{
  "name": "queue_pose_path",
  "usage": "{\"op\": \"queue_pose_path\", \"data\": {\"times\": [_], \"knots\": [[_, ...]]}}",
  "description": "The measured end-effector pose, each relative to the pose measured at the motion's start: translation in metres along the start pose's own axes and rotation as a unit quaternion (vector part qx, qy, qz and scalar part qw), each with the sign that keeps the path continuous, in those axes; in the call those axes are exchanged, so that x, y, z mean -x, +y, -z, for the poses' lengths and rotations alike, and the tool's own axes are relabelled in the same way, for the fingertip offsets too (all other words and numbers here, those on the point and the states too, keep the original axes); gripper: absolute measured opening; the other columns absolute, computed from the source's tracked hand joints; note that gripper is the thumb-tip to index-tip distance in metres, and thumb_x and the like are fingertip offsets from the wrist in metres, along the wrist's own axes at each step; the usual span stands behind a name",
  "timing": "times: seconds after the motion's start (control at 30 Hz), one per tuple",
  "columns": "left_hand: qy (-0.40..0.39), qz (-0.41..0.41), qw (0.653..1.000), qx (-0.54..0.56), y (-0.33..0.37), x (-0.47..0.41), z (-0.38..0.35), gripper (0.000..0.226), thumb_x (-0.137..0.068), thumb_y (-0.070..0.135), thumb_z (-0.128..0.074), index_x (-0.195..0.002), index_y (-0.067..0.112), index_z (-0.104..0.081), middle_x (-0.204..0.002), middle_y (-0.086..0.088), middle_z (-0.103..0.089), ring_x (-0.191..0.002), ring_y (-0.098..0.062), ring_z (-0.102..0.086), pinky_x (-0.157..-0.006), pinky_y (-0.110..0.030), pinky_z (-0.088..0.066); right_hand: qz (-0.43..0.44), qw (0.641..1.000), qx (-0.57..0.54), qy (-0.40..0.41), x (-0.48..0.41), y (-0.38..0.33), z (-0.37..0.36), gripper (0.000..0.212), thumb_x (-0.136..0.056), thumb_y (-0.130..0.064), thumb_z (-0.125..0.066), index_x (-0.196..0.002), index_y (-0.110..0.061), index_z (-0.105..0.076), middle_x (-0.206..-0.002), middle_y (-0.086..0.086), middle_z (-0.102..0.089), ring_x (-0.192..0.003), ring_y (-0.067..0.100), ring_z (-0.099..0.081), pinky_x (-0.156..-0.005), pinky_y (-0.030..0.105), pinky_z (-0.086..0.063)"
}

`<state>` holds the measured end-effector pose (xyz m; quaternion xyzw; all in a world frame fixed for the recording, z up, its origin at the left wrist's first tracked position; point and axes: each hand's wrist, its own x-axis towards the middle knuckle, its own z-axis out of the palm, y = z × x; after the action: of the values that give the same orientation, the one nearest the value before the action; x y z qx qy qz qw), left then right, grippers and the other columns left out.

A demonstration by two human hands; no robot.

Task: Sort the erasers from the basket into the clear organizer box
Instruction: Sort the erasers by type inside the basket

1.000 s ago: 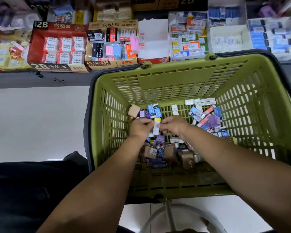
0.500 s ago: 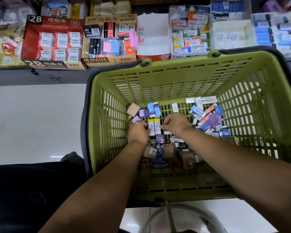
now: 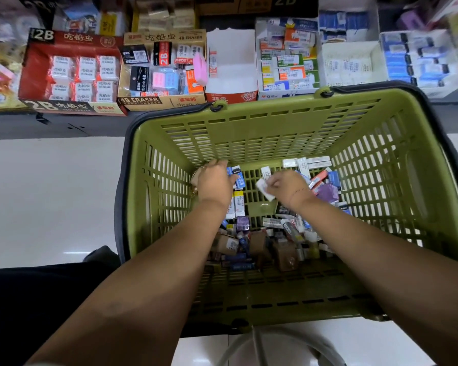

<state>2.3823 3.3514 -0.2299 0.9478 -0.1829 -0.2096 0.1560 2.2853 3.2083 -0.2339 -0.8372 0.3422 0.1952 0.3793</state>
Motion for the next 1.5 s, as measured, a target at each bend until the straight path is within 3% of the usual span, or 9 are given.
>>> {"op": "queue_pose_path", "data": {"times": [0.13,0.43,0.63,0.73,0.83,0.93,1.1,1.33,1.5], "knots": [[-0.04,-0.017,0.999,-0.012,0.003,0.0,-0.006,0.055,-0.091,0.028,-0.064,-0.14,0.012,-0.046,-0.141,-0.011,-0.046,-0.12,-0.03,-0.051,-0.101,-0.036,-0.038,-0.094,0.982,-0.113,0.123,-0.016,0.011,0.015,0.015,-0.088,-0.014,-0.066,-0.099,-0.005,-0.07,-0.106,0.008,-0.07,-0.102,0.023,-0.063,-0.082,0.019,-0.042],[-0.075,-0.067,0.993,-0.057,0.0,-0.004,-0.01,0.059,-0.088,0.026,-0.067,-0.141,0.012,-0.045,-0.141,-0.007,-0.044,-0.118,-0.029,-0.052,-0.103,-0.037,-0.035,-0.094,0.991,-0.051,0.077,-0.022,0.005,0.004,0.019,-0.09,-0.013,-0.062,-0.094,0.004,-0.068,-0.095,0.022,-0.07,-0.088,0.036,-0.067,-0.083,0.043,-0.054],[-0.077,-0.07,0.991,-0.089,0.002,-0.004,-0.013,0.061,-0.09,0.033,-0.064,-0.142,0.013,-0.041,-0.14,-0.007,-0.042,-0.12,-0.028,-0.05,-0.104,-0.037,-0.035,-0.079,0.992,0.073,0.061,-0.02,-0.001,0.008,0.025,-0.086,0.005,-0.049,-0.066,-0.008,-0.055,-0.074,0.014,-0.057,-0.069,0.025,-0.054,-0.063,0.029,-0.047],[-0.038,-0.084,0.989,-0.113,0.012,0.001,-0.014,0.057,-0.09,0.039,-0.062,-0.138,0.013,-0.045,-0.134,-0.008,-0.045,-0.123,-0.027,-0.043,-0.103,-0.037,-0.032,-0.068,0.987,0.074,0.129,-0.02,0.004,0.013,0.016,-0.09,-0.007,-0.054,-0.077,-0.012,-0.063,-0.077,0.011,-0.062,-0.072,0.026,-0.058,-0.061,0.028,-0.044],[-0.016,-0.133,0.985,-0.106,0.03,0.007,-0.018,0.051,-0.092,0.037,-0.059,-0.135,0.012,-0.048,-0.129,-0.008,-0.047,-0.121,-0.027,-0.041,-0.101,-0.037,-0.033,-0.074,0.967,0.038,0.239,-0.021,0.022,0.024,0.021,-0.087,-0.024,-0.067,-0.104,-0.013,-0.062,-0.106,0.008,-0.062,-0.092,0.03,-0.061,-0.068,0.03,-0.041],[-0.068,-0.144,0.987,-0.021,0.054,0.019,-0.03,0.048,-0.095,0.026,-0.056,-0.137,0.005,-0.046,-0.133,-0.012,-0.047,-0.125,-0.029,-0.043,-0.107,-0.035,-0.035,-0.102,0.97,0.07,0.209,-0.023,0.036,0.031,0.041,-0.081,-0.036,-0.072,-0.111,-0.01,-0.058,-0.115,0.011,-0.059,-0.101,0.033,-0.06,-0.074,0.034,-0.045],[-0.121,-0.032,0.989,0.075,0.081,0.037,-0.051,0.052,-0.095,0.007,-0.05,-0.144,-0.003,-0.032,-0.153,-0.017,-0.024,-0.142,-0.03,-0.023,-0.114,-0.028,-0.019,-0.097,0.974,0.106,0.174,-0.027,0.035,0.03,0.036,-0.084,-0.037,-0.068,-0.109,-0.013,-0.06,-0.108,0.01,-0.065,-0.095,0.03,-0.064,-0.066,0.027,-0.039],[-0.144,0.091,0.97,0.171,0.085,0.036,-0.055,0.06,-0.099,0.008,-0.041,-0.152,0.003,-0.014,-0.161,-0.011,-0.01,-0.146,-0.03,-0.014,-0.116,-0.033,-0.018,-0.115,0.968,0.108,0.195,-0.029,0.026,0.032,0.024,-0.086,-0.031,-0.062,-0.097,-0.01,-0.064,-0.102,0.011,-0.064,-0.091,0.03,-0.063,-0.064,0.027,-0.039],[-0.128,0.048,0.97,0.203,0.073,0.029,-0.054,0.056,-0.097,-0.001,-0.035,-0.15,0.006,-0.024,-0.159,-0.008,-0.021,-0.146,-0.026,-0.017,-0.119,-0.031,-0.015,-0.08,0.974,0.021,0.211,-0.027,0.021,0.029,0.038,-0.082,-0.034,-0.064,-0.054,-0.017,-0.044,-0.056,0.0,-0.042,-0.053,0.025,-0.043,-0.046,0.022,-0.024]]}}
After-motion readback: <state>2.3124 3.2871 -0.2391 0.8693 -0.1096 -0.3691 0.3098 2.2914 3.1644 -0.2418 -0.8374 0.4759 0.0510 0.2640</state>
